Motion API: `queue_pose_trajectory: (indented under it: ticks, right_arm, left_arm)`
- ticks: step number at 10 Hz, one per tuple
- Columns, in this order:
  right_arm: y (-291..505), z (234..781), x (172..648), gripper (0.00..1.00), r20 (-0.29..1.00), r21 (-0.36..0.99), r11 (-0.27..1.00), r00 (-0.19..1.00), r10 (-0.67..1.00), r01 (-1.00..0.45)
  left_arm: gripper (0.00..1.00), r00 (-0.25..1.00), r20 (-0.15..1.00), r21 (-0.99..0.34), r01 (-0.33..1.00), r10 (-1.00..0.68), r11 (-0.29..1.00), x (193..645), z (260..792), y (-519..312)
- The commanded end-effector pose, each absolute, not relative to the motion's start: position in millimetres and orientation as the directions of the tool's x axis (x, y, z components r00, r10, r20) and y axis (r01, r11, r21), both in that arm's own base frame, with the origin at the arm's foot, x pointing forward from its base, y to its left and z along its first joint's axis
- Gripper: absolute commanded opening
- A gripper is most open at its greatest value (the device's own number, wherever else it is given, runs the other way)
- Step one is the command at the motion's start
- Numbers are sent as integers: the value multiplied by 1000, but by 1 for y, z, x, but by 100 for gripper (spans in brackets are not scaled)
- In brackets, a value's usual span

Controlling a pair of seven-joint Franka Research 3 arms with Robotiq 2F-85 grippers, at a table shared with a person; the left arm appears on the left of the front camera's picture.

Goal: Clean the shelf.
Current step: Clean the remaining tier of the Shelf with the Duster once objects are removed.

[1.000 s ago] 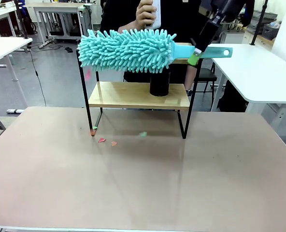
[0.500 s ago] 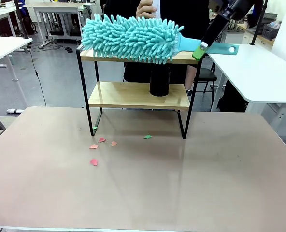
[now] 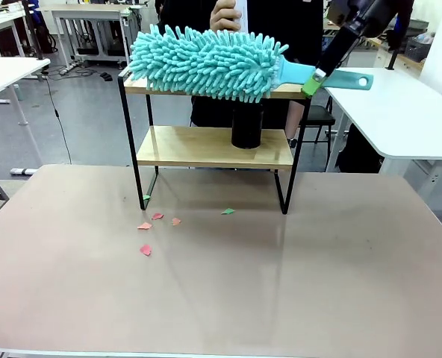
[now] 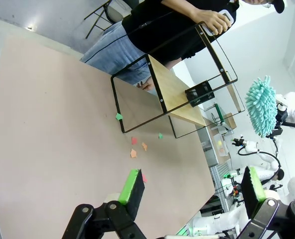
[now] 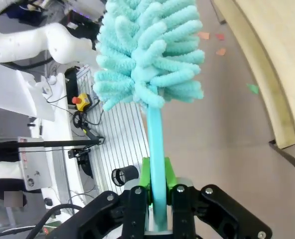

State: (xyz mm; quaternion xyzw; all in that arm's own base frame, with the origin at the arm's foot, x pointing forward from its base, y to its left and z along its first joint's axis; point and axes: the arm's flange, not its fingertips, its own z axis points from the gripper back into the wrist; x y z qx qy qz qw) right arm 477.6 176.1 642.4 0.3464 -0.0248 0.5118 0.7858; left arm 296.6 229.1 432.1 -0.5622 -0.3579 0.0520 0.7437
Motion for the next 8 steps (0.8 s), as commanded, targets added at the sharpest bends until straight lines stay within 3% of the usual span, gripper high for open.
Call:
queue_pose_trajectory:
  ticks: [1,3,5,8]
  right_arm:
    - [143,634,471,12,368,649,267,602,709,-712]
    - [72,621,456,12,365,777,280,765,531,-564]
    - [-4,606,429,12,428,822,245,842,330,-514]
    - [-90,536,404,12,353,898,242,930,101,-367]
  left_arm:
    - [100,724,495,-864,350,480,361,297,432,228]
    - [100,724,495,-864,350,480,361,297,432,228]
    - [100,724,495,-864,350,480,361,297,432,228]
    - [100,724,495,-864,350,480,361,297,432,228]
